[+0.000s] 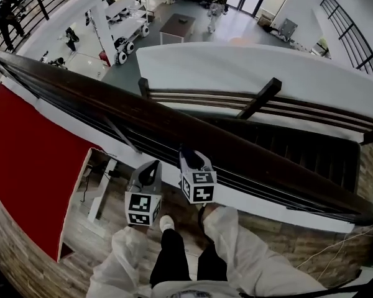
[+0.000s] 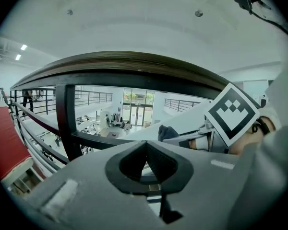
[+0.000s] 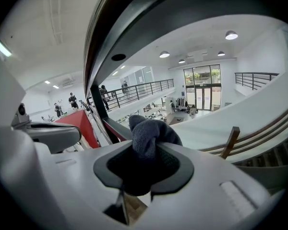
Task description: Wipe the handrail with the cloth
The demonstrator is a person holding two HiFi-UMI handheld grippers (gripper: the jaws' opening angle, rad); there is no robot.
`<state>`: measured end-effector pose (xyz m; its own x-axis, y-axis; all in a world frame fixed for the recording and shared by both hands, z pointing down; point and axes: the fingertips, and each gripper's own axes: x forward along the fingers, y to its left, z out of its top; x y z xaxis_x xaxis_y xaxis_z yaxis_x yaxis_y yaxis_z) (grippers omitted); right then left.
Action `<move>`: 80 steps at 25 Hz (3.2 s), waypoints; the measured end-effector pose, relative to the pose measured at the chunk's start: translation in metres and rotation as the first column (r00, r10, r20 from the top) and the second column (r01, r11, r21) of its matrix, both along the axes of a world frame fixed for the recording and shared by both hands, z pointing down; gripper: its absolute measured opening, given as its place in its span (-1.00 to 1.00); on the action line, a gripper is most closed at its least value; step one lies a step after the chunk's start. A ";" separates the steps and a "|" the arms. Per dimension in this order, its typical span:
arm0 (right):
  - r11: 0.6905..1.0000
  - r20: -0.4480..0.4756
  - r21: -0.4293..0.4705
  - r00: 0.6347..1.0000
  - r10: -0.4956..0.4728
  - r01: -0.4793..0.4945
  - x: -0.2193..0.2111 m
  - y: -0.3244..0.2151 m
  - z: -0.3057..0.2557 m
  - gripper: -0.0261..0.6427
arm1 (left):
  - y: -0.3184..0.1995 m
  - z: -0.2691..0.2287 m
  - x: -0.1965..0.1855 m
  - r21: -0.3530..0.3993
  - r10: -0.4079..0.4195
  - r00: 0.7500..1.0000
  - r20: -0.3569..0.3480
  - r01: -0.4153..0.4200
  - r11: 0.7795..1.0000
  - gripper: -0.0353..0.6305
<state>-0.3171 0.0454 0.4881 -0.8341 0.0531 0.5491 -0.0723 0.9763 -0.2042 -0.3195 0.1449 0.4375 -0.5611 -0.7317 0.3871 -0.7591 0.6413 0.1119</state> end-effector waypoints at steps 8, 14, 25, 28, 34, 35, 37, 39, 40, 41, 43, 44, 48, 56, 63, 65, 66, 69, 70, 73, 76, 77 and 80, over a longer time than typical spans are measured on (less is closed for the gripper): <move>0.999 -0.009 0.005 0.999 0.052 -0.052 0.039 -0.038 0.001 -0.63 | -0.047 0.001 0.027 0.007 0.073 0.997 0.000 -0.073 0.997 -0.90; 0.996 -0.014 0.011 0.996 0.092 -0.092 0.063 -0.061 0.002 -0.63 | -0.071 0.003 0.042 0.001 0.112 0.994 0.003 -0.112 0.994 -0.90; 0.986 -0.016 0.018 0.986 0.166 -0.166 0.106 -0.101 0.001 -0.63 | -0.112 0.008 0.077 -0.014 0.198 0.980 -0.012 -0.198 0.980 -0.90; 0.982 -0.017 0.018 0.982 0.186 -0.186 0.117 -0.112 0.000 -0.63 | -0.125 0.007 0.091 -0.015 0.224 0.974 -0.038 -0.224 0.974 -0.90; 0.976 -0.015 0.009 0.976 0.219 -0.219 0.139 -0.132 0.000 -0.63 | -0.143 0.010 0.109 -0.021 0.252 0.967 -0.036 -0.253 0.967 -0.90; 0.974 -0.013 0.004 0.974 0.227 -0.227 0.142 -0.136 0.000 -0.63 | -0.147 0.010 0.111 -0.019 0.253 0.967 -0.027 -0.254 0.967 -0.90; 0.970 -0.010 -0.004 0.970 0.242 -0.242 0.150 -0.144 0.000 -0.64 | -0.154 0.012 0.118 -0.021 0.262 0.965 -0.029 -0.262 0.965 -0.90; 0.967 -0.008 -0.008 0.967 0.255 -0.255 0.159 -0.151 -0.001 -0.64 | -0.161 0.013 0.128 -0.027 0.276 0.960 -0.045 -0.278 0.960 -0.90; 0.965 -0.007 -0.010 0.965 0.261 -0.261 0.163 -0.155 -0.001 -0.64 | -0.165 0.014 0.133 -0.031 0.285 0.957 -0.052 -0.287 0.958 -0.90; 0.964 -0.005 -0.012 0.964 0.266 -0.266 0.168 -0.159 -0.001 -0.64 | -0.170 0.015 0.137 -0.032 0.294 0.954 -0.055 -0.296 0.955 -0.90; 0.961 -0.004 -0.012 0.961 0.275 -0.275 0.178 -0.168 -0.001 -0.64 | -0.181 0.016 0.147 -0.025 0.310 0.949 -0.058 -0.312 0.950 -0.90; 0.960 -0.004 -0.010 0.960 0.280 -0.280 0.183 -0.173 -0.001 -0.64 | -0.187 0.016 0.151 -0.021 0.317 0.947 -0.054 -0.319 0.948 -0.90; 0.953 -0.001 -0.010 0.953 0.304 -0.304 0.206 -0.192 -0.003 -0.64 | -0.210 0.020 0.171 -0.025 0.357 0.933 -0.055 -0.359 0.933 -0.90; 0.947 -0.010 0.019 0.947 0.320 -0.320 0.244 -0.231 -0.001 -0.64 | -0.259 0.023 0.212 -0.013 0.433 0.899 -0.062 -0.435 0.900 -0.90; 0.942 0.003 0.041 0.943 0.334 -0.334 0.272 -0.254 -0.003 -0.64 | -0.286 0.025 0.239 -0.015 0.479 0.876 -0.063 -0.481 0.877 -0.90; 0.944 0.003 0.044 0.945 0.328 -0.328 0.276 -0.257 -0.002 -0.64 | -0.293 0.026 0.244 -0.016 0.488 0.870 -0.067 -0.490 0.871 -0.90; 0.944 0.003 0.041 0.944 0.329 -0.329 0.278 -0.260 -0.002 -0.64 | -0.296 0.027 0.246 -0.016 0.492 0.868 -0.069 -0.494 0.869 -0.90; 0.940 0.004 0.039 0.941 0.339 -0.339 0.287 -0.268 -0.003 -0.64 | -0.306 0.030 0.254 -0.026 0.501 0.862 -0.074 -0.504 0.863 -0.90; 0.939 0.005 0.041 0.940 0.342 -0.342 0.291 -0.271 -0.003 -0.64 | -0.309 0.031 0.256 -0.029 0.505 0.860 -0.075 -0.508 0.861 -0.90; 0.935 0.006 0.045 0.936 0.352 -0.352 0.303 -0.282 -0.005 -0.64 | -0.321 0.031 0.265 -0.033 0.519 0.851 -0.076 -0.523 0.852 -0.90; 0.931 0.009 0.047 0.933 0.361 -0.361 0.315 -0.295 -0.004 -0.64 | -0.337 0.030 0.278 -0.028 0.532 0.843 -0.076 -0.536 0.844 -0.90; 0.930 0.008 0.049 0.931 0.364 -0.364 0.320 -0.299 -0.003 -0.64 | -0.343 0.030 0.282 -0.025 0.536 0.841 -0.075 -0.539 0.842 -0.90; 0.925 0.008 0.054 0.926 0.377 -0.377 0.336 -0.314 -0.004 -0.64 | -0.360 0.030 0.297 -0.020 0.548 0.833 -0.076 -0.551 0.835 -0.90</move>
